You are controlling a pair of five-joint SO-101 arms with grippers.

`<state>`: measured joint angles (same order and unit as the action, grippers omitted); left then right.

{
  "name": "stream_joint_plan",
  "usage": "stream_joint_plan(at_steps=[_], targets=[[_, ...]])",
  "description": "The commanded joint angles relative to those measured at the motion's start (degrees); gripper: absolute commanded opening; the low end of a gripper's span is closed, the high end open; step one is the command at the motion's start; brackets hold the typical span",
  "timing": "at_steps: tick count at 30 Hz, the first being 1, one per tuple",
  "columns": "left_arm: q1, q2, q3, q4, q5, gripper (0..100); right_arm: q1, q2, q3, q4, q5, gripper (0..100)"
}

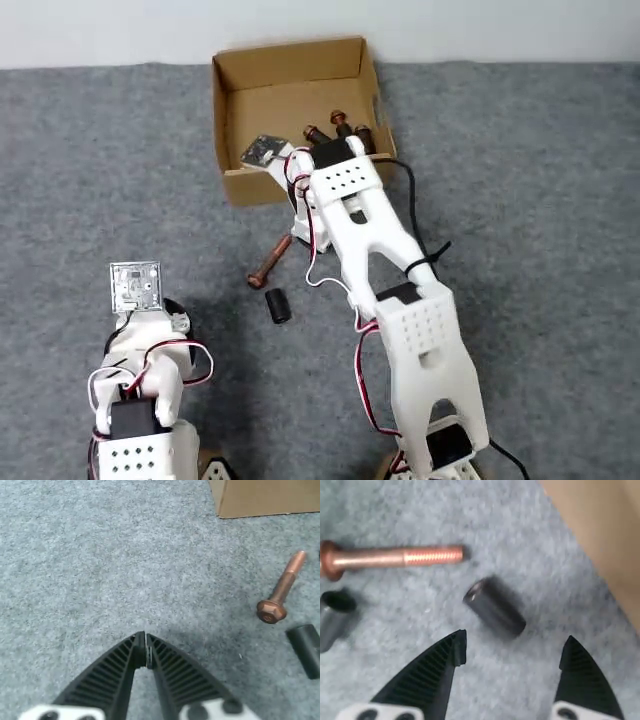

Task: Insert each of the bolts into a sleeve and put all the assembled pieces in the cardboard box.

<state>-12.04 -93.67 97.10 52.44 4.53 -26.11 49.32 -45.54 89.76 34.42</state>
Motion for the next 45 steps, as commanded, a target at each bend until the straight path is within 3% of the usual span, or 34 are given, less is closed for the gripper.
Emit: stream_joint_plan(at_steps=[1,11,14,18,23,29,34,45], targets=[[-0.53,0.44,-0.31,-1.23,-0.44,1,-0.22,3.21,-8.88,-0.75,1.67,28.5],[-0.53,0.44,-0.31,-1.23,-0.44,1,-1.98,16.66,-23.82,4.88,1.58,28.2],[-0.53,0.44,-0.31,-1.23,-0.44,1,-1.98,19.3,-26.46,6.73,1.58,20.5],[-0.53,0.44,-0.31,-1.23,-0.44,1,-1.98,21.14,-29.36,8.31,1.58,2.1],[-0.53,0.44,-0.31,-1.23,-0.53,1,-2.07,20.97,-35.96,13.14,1.14,0.6],[-0.53,0.44,-0.31,-1.32,-0.62,1,-0.31,13.85,-41.23,13.41,-10.46,0.8],[-0.53,0.53,-0.31,-1.41,-0.62,1,1.89,-1.98,-30.24,13.41,-19.16,0.8],[-0.18,0.53,-0.31,-1.49,-0.7,1,7.43,-49.1,22.68,13.05,-43.87,0.8]])
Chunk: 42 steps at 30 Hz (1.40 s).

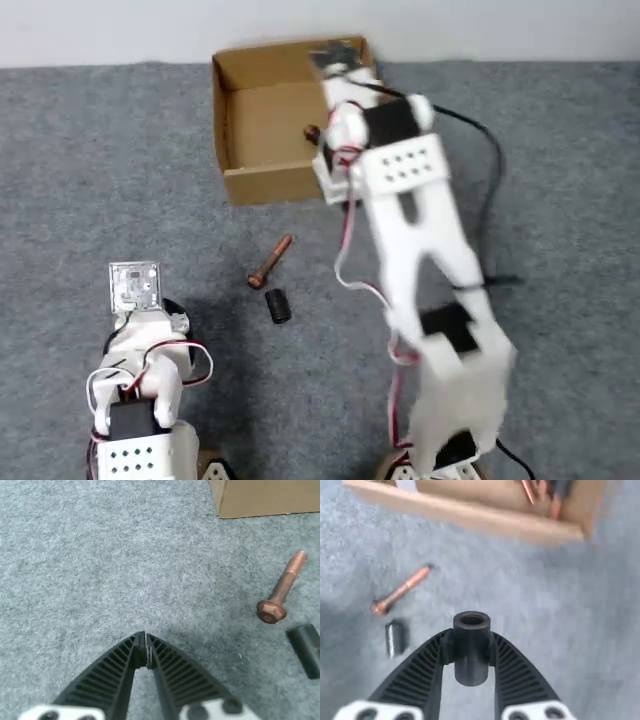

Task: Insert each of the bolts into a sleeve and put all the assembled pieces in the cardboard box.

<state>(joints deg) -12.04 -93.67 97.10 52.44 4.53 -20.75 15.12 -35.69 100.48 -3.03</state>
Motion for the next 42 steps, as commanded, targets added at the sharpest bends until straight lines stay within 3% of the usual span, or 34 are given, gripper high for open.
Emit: stream_joint_plan(at_steps=[1,8,15,23,32,42], targets=[[-0.18,0.53,-0.31,-1.49,-0.7,1,2.77,-18.77,17.14,2.33,-8.09,0.8],[-0.18,0.53,-0.31,-1.49,-0.7,1,9.01,-42.77,42.46,-0.75,-14.07,0.8],[-0.18,0.53,-0.31,-1.49,-0.7,1,17.01,-66.33,70.59,-14.2,-13.8,0.8],[-0.09,0.18,-0.4,-1.58,-0.62,1,17.89,-92.44,96.26,-21.49,-13.8,0.8],[-0.26,0.53,-3.82,-0.79,-2.46,1,17.54,-113.8,105.93,-24.57,-8.35,0.8],[1.85,0.62,-19.12,13.27,-14.42,1,17.71,-114.24,106.11,-24.66,-8.35,0.8]])
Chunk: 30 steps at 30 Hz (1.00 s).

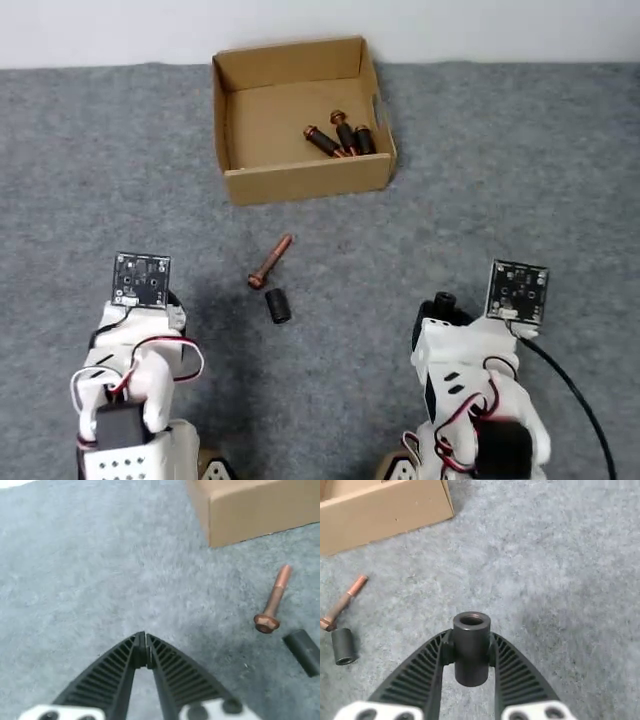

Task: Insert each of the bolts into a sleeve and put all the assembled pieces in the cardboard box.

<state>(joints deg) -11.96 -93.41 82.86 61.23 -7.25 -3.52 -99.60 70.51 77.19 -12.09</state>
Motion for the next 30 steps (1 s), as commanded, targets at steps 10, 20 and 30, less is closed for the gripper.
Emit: stream_joint_plan(at_steps=[10,20,30], targets=[[7.82,6.95,-9.63,10.11,-4.57,1,0.31,0.48,-0.09,-1.36,0.7,0.8],[8.18,46.95,-38.2,10.29,-4.48,1,0.31,0.48,0.0,-1.36,0.7,0.8],[19.96,77.01,-58.68,16.62,-4.66,13,0.48,0.48,0.0,-1.27,0.7,0.8]])
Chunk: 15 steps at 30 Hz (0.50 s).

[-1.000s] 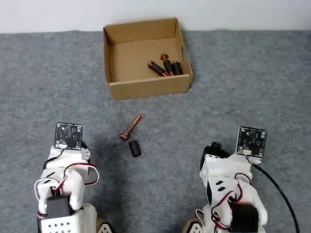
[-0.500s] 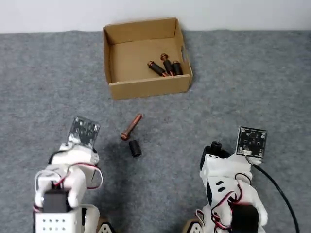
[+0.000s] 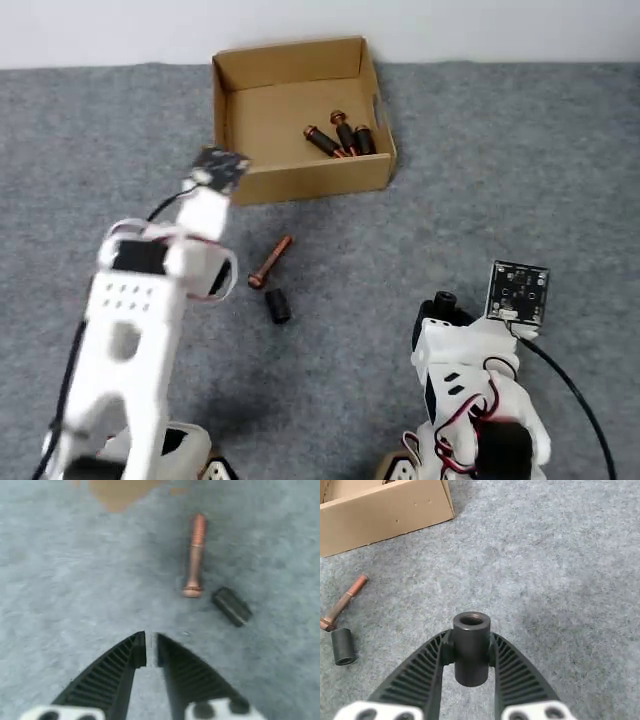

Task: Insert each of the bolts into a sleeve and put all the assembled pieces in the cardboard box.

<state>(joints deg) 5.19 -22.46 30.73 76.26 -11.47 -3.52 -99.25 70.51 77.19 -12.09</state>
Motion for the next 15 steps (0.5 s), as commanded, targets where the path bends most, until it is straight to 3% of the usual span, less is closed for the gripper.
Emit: stream_joint_plan(at_steps=[1,15], targets=[[3.16,8.62,-8.57,2.02,-0.44,15,0.48,0.13,0.0,-1.27,0.7,0.8],[3.69,45.19,-36.44,11.96,-4.4,18,0.4,0.13,0.09,-1.19,0.7,0.8]])
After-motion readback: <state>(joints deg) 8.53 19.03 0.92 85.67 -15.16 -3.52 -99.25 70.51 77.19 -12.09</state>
